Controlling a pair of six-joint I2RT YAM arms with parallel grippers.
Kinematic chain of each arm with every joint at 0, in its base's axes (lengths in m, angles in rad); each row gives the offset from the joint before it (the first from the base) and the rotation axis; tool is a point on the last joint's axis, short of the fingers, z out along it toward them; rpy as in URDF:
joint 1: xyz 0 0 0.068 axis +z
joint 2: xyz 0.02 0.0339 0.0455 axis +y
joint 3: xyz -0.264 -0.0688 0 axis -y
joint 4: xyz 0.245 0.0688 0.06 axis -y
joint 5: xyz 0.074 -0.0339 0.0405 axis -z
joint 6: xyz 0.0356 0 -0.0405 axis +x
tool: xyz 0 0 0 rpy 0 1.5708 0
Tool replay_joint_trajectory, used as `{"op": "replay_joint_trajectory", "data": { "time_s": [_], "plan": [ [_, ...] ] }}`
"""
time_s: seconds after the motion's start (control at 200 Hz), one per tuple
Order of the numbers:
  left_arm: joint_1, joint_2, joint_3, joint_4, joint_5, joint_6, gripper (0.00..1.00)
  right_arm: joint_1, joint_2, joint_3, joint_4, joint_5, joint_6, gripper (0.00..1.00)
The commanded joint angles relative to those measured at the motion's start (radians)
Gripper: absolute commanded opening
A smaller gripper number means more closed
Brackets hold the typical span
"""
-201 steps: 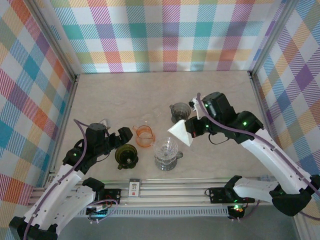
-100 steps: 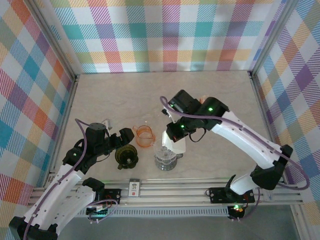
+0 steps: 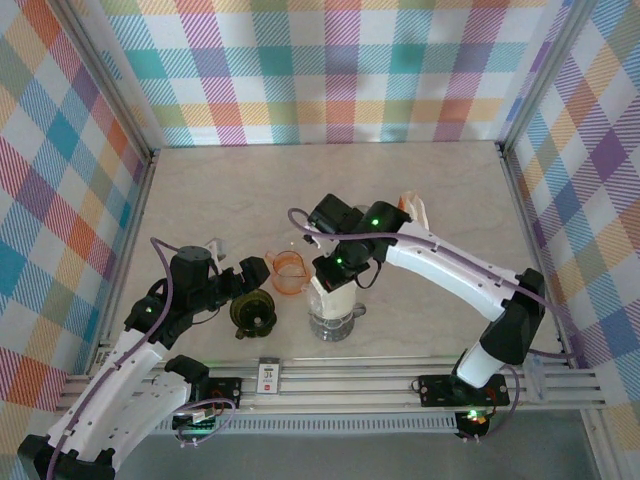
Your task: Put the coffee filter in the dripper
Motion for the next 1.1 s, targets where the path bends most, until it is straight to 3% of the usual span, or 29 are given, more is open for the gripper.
{"op": "replay_joint_trajectory", "data": {
  "time_s": [0.0,0.085,0.215,0.34,0.46,0.58,0.675,0.84,0.92,1.02,1.095],
  "plan": [
    [-0.014,-0.011,0.027,0.025,0.022,0.016,1.00,0.005,0.005,-0.036,0.053,-0.020,0.026,0.02],
    [-0.015,-0.012,0.023,0.042,0.037,0.010,0.99,0.005,-0.008,-0.053,0.072,-0.030,0.031,0.09],
    [-0.017,0.003,0.026,0.064,0.063,-0.007,0.89,0.005,-0.070,-0.078,0.115,-0.012,0.040,0.31],
    [-0.042,0.032,0.050,0.070,0.076,-0.008,0.87,0.005,-0.142,-0.109,0.152,0.003,0.056,0.51],
    [-0.104,0.049,0.101,0.059,0.035,0.008,0.87,0.005,-0.222,-0.164,0.192,0.042,0.078,0.63],
    [-0.210,0.104,0.183,0.021,-0.050,0.050,0.86,0.005,-0.314,-0.242,0.216,0.159,0.096,0.73],
    [-0.313,0.178,0.240,-0.006,-0.128,0.082,0.83,0.001,-0.366,-0.302,0.219,0.242,0.109,0.78],
    [-0.451,0.308,0.308,-0.022,-0.218,0.116,0.74,-0.012,-0.400,-0.372,0.219,0.271,0.122,0.80],
    [-0.480,0.346,0.318,-0.020,-0.232,0.123,0.66,-0.016,-0.402,-0.390,0.220,0.274,0.122,0.80],
    [-0.487,0.370,0.311,-0.024,-0.227,0.122,0.50,-0.022,-0.402,-0.407,0.225,0.271,0.117,0.80],
    [-0.487,0.371,0.294,-0.030,-0.219,0.120,0.46,-0.024,-0.399,-0.420,0.232,0.265,0.114,0.79]
  ]
}}
